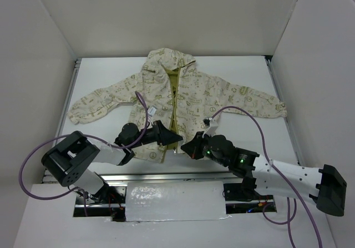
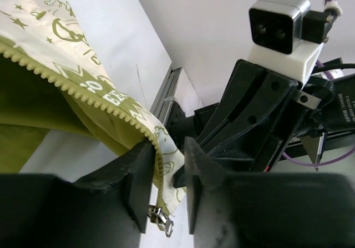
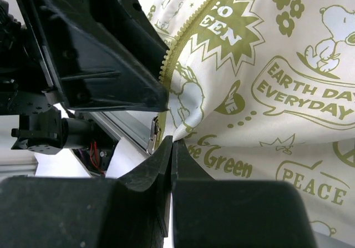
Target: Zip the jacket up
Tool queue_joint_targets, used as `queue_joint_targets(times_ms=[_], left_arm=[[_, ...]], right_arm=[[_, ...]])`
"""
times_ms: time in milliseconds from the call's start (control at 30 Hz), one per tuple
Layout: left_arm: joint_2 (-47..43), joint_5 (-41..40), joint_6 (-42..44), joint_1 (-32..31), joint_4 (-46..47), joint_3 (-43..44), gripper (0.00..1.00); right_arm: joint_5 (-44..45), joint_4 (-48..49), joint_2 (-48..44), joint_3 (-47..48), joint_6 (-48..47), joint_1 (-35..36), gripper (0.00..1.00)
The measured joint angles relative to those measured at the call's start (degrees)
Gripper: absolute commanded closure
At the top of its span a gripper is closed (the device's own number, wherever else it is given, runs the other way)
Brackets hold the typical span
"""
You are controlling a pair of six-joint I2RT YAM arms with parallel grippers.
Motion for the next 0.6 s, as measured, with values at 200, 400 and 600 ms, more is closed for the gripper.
queue_joint_targets(times_ms=[200, 400, 600], left_arm=[[1.44, 0.57, -0.33, -0.04, 0.00, 0.00, 1.00], [1.88, 0.74, -0.26, -0.07, 0.02, 0.09, 1.00], [1.44, 0.72, -0.24, -0.07, -0.04, 1.31, 1.00]], right_arm=[[0.11, 0.92, 0.04, -0.42, -0.15, 0.00, 0.94], [-0.09, 1.70, -1.11, -2.47, -1.25, 0.00, 0.53], [-0.57, 1.46, -5.51, -3.37, -3.26, 0.00, 0.40]])
